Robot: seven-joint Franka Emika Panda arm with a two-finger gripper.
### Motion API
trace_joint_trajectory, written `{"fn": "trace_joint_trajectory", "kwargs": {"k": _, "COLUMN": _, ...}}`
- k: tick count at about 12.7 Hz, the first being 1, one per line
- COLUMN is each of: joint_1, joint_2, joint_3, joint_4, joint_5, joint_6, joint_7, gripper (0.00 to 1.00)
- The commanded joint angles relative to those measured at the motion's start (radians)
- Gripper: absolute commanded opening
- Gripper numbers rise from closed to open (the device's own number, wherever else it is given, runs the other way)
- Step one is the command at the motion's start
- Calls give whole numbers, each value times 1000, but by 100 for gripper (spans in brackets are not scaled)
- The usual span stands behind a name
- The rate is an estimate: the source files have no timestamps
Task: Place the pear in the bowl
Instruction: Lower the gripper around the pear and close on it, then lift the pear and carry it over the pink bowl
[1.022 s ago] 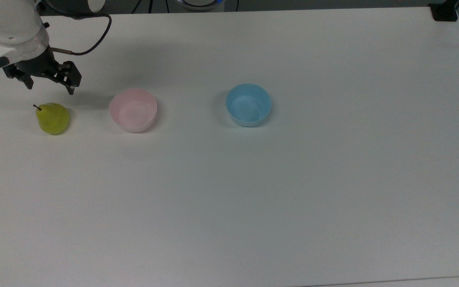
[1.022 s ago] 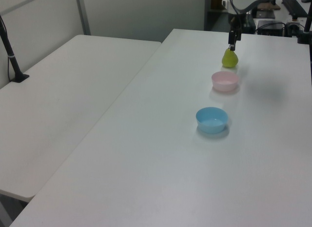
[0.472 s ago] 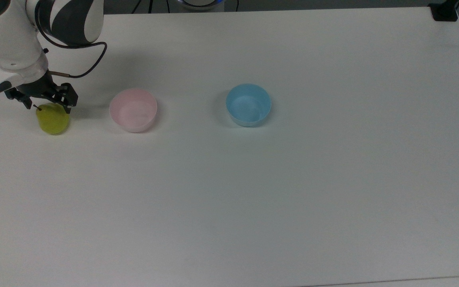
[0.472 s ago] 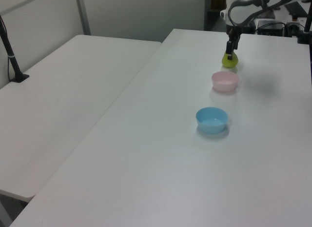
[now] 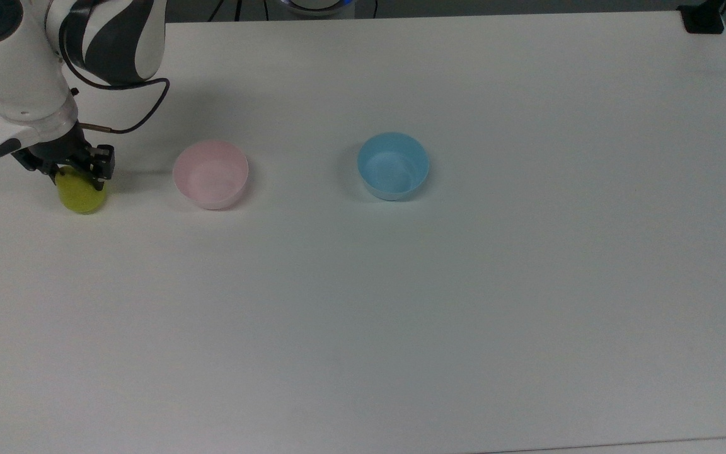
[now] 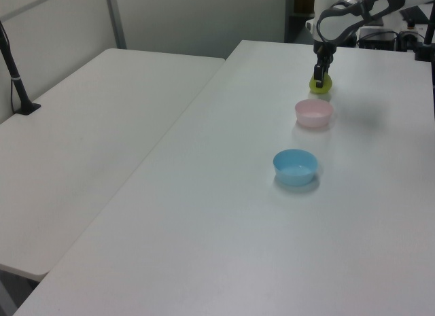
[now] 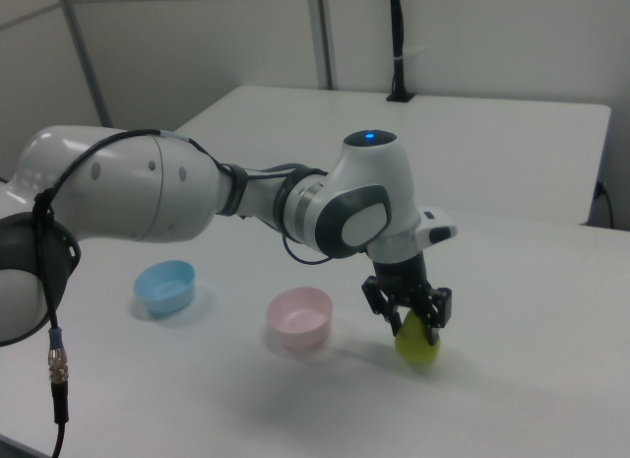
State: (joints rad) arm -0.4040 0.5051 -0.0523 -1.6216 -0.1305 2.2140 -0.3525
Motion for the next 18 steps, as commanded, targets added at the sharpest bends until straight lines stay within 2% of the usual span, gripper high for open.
{"fn": "trace_joint_trajectory", "kwargs": {"k": 1, "joint_1": -3, "joint_2": -19, "joint_3": -1, "joint_4": -17, "joint_5": 2, "joint_6": 9, "joint_7": -52, "gripper": 29}}
{"fn": "trace_joint_trajectory", "kwargs": {"k": 4, "joint_1": -3, "joint_2": -63, "joint_3": -1, "joint_4": -32, "joint_5": 3, "joint_6": -49, "joint_7": -40, "gripper": 29}}
{"fn": "trace_joint_trajectory", "kwargs": {"k": 8, "joint_1": 22, "joint_2": -173, "joint_3": 2, "joint_4": -95, "joint_5": 3, "joint_6": -154, "joint_7": -34, "gripper": 30}}
{"fn": "trace_joint_trajectory", "kwargs": {"k": 10, "joint_1": 62, "joint_2": -230, "joint_3": 2, "joint_4": -133, "joint_5": 3, "joint_6": -203, "joint_7": -19, "gripper": 30}}
{"fn": "trace_joint_trajectory", "kwargs": {"k": 13, "joint_1": 144, "joint_2": -301, "joint_3": 2, "joint_4": -204, "joint_5": 2, "joint_6": -217, "joint_7": 93, "gripper": 30}}
{"fn": "trace_joint_trajectory", "kwargs": {"k": 16, "joint_1": 232, "joint_2": -306, "joint_3": 3, "joint_4": -215, "joint_5": 2, "joint_6": -217, "joint_7": 237, "gripper": 30}}
{"fn": "trace_joint_trajectory", "kwargs": {"k": 18, "joint_1": 278, "joint_2": -298, "joint_3": 3, "joint_4": -215, "joint_5": 2, "joint_6": -205, "joint_7": 282, "gripper": 30}}
